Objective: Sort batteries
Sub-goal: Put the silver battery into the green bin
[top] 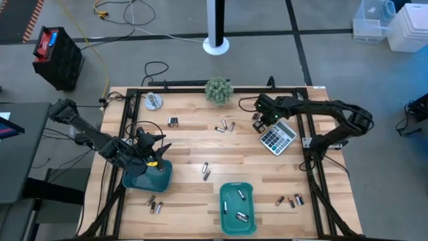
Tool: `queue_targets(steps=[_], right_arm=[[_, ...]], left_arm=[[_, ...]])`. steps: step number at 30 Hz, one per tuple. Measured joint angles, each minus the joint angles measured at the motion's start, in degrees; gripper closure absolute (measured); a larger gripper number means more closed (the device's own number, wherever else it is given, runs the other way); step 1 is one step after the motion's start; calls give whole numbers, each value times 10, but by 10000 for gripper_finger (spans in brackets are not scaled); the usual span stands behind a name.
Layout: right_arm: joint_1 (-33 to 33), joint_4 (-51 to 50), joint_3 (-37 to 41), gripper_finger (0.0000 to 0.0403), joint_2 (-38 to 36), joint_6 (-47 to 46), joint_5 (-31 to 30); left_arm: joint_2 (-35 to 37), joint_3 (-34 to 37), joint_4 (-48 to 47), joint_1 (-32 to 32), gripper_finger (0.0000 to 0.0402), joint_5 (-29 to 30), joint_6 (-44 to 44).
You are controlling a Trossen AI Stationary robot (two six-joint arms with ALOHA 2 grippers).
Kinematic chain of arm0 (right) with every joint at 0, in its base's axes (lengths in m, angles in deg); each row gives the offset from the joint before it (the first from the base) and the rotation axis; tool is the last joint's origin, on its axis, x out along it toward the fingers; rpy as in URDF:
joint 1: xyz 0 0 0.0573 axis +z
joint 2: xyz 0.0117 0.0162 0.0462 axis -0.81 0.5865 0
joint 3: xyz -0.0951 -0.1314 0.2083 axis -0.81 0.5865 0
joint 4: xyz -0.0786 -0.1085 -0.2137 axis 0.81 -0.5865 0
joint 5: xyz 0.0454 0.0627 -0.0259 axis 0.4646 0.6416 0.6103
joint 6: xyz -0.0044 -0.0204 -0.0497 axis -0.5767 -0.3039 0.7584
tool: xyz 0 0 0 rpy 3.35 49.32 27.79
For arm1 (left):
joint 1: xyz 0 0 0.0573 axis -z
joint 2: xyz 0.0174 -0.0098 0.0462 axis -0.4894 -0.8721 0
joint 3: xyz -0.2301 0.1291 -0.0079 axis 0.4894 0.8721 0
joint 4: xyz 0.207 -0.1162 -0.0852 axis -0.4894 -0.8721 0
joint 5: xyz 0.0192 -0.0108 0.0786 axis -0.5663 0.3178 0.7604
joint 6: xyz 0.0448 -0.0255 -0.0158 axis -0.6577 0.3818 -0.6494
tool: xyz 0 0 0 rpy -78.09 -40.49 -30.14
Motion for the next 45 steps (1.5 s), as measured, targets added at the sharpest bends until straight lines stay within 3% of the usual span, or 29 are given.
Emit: queue_targets(steps=[7, 13, 21, 27, 30, 34, 40, 45], right_arm=[[86, 7, -1, 393, -108, 3, -3], [223, 76, -1, 392, -172, 10, 6], [458, 222, -2, 392, -133, 28, 10], [555, 295, -2, 388, -81, -36, 9], [577, 318, -2, 362, -61, -89, 10], [590, 315, -7, 295, -31, -147, 9], [608, 312, -10, 193, 8, -156, 18], [596, 305, -10, 171, -2, -109, 21]], left_arm=[[0, 0, 0, 0, 201, 1, 0], [0, 0, 0, 0, 201, 5, 0], [-25, 0, 3, -3, 201, 8, 4], [-38, 0, 10, -17, 201, 9, 4], [-37, 0, 16, -22, 201, 9, 4], [-37, 0, 19, -23, 201, 9, 4], [-37, 0, 42, -23, 201, 9, 4], [-37, 0, 48, -23, 201, 9, -2]])
